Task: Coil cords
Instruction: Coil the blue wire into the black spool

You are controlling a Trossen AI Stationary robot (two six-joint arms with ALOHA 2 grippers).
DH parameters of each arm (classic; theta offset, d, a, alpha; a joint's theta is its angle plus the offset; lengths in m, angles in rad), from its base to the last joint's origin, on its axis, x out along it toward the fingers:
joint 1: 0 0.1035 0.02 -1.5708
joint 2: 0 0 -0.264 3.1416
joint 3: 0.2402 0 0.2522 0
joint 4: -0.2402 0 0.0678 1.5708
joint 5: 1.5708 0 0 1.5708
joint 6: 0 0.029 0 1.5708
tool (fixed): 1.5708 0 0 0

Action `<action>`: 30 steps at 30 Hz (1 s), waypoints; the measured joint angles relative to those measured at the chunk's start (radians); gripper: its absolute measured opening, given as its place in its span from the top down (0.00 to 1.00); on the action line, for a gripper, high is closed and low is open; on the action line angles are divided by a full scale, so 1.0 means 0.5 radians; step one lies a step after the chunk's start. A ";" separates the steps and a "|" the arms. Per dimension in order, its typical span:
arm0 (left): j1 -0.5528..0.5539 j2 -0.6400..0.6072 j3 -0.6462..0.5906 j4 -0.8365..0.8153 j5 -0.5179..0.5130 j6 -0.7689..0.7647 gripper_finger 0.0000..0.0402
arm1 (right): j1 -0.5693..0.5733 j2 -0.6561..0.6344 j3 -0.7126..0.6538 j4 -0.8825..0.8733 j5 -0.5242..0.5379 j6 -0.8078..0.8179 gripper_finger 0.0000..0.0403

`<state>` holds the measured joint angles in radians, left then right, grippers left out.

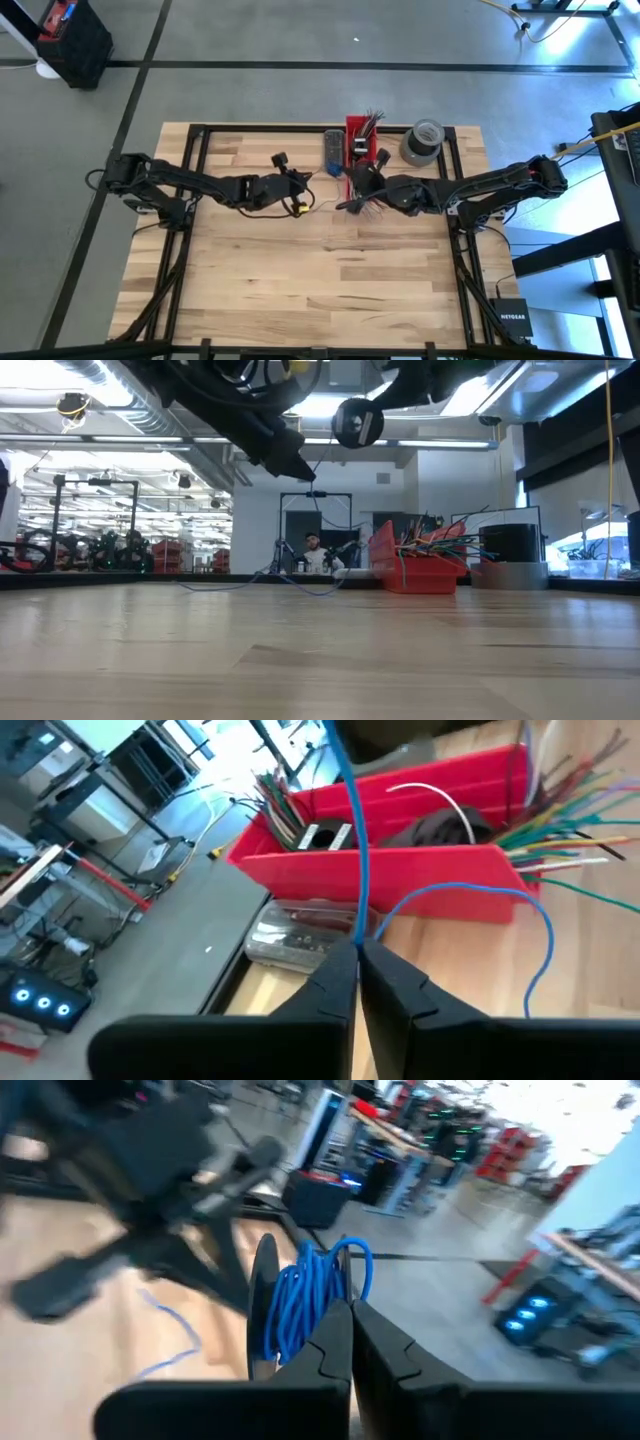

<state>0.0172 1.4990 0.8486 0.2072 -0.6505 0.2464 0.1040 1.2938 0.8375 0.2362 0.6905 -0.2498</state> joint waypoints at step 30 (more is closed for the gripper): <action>0.327 0.178 -0.209 0.384 1.053 -0.305 0.72 | 0.001 0.067 0.000 0.176 0.049 -0.040 1.00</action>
<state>0.1807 1.5879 0.7439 0.3992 -0.1242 0.0939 0.1043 1.3273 0.8375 0.3240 0.7148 -0.2699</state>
